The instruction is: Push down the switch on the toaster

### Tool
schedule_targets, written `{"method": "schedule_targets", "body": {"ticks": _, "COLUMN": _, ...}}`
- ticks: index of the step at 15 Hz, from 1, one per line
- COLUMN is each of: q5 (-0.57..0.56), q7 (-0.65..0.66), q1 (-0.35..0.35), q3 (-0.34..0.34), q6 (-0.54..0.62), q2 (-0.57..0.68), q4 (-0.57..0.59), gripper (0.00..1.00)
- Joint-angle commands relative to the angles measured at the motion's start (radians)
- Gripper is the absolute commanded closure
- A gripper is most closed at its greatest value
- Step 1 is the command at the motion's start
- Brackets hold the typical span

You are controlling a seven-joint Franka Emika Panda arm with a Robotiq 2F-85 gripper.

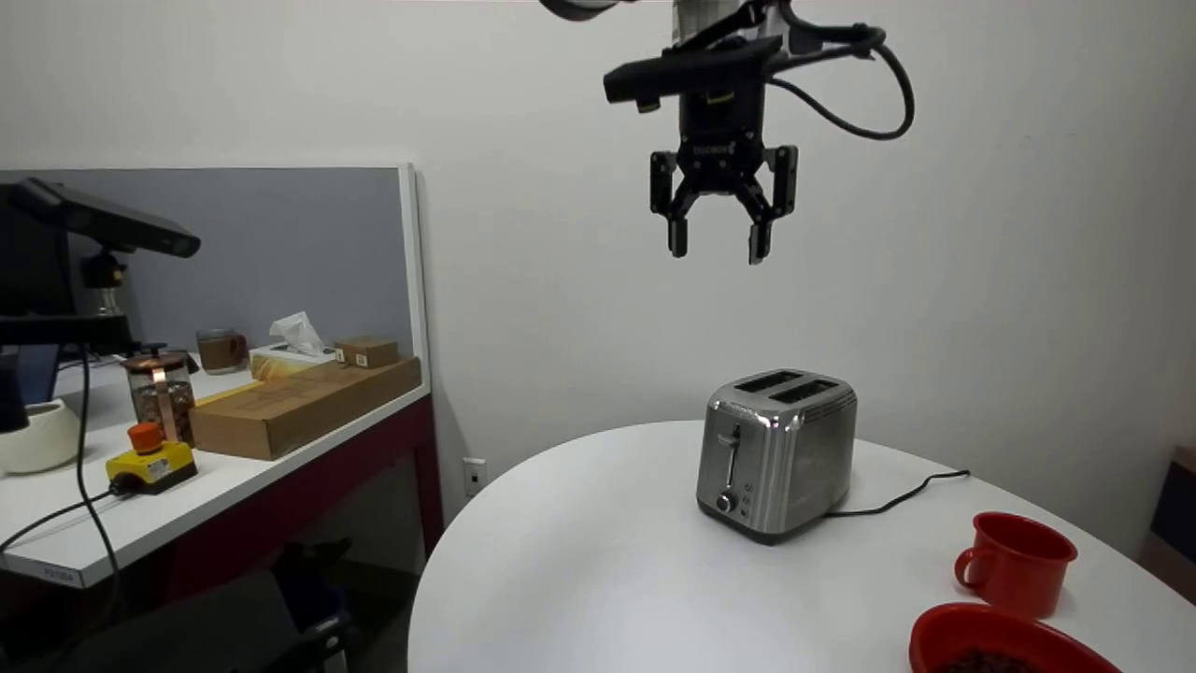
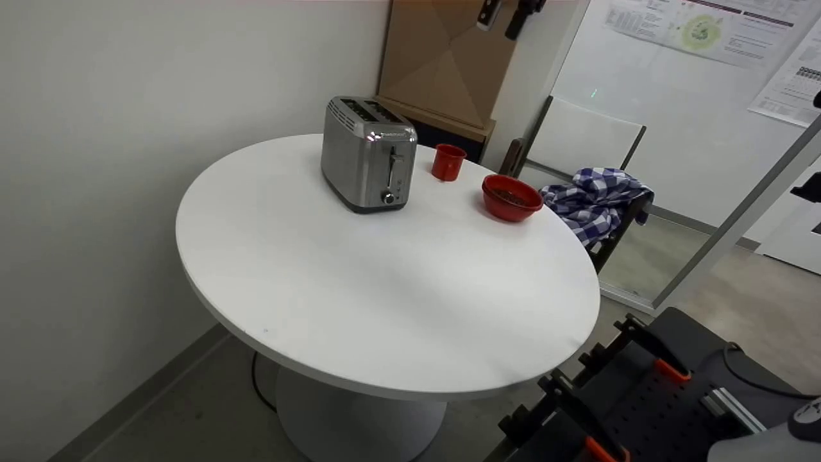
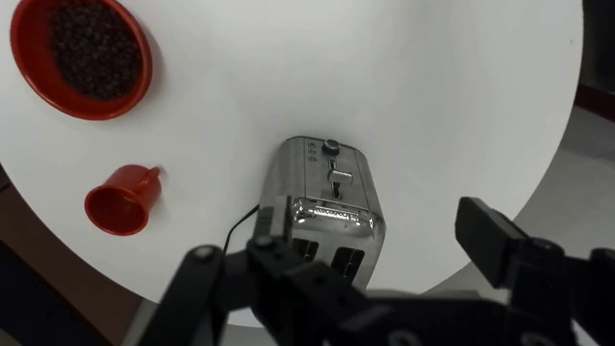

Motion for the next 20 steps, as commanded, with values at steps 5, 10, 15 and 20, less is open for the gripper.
{"method": "schedule_targets", "body": {"ticks": 5, "q5": -0.085, "q7": 0.016, "q1": -0.005, "q3": 0.044, "q6": 0.291, "q2": 0.201, "q4": 0.022, "gripper": 0.77}}
{"method": "schedule_targets", "body": {"ticks": 10, "q5": -0.104, "q7": 0.044, "q1": -0.007, "q3": 0.051, "q6": 0.416, "q2": 0.322, "q4": 0.036, "gripper": 1.0}}
{"method": "schedule_targets", "body": {"ticks": 15, "q5": -0.096, "q7": 0.059, "q1": -0.003, "q3": 0.068, "q6": 0.455, "q2": 0.408, "q4": 0.079, "gripper": 1.0}}
{"method": "schedule_targets", "body": {"ticks": 20, "q5": -0.109, "q7": 0.088, "q1": 0.008, "q3": 0.077, "q6": 0.459, "q2": 0.482, "q4": 0.137, "gripper": 1.0}}
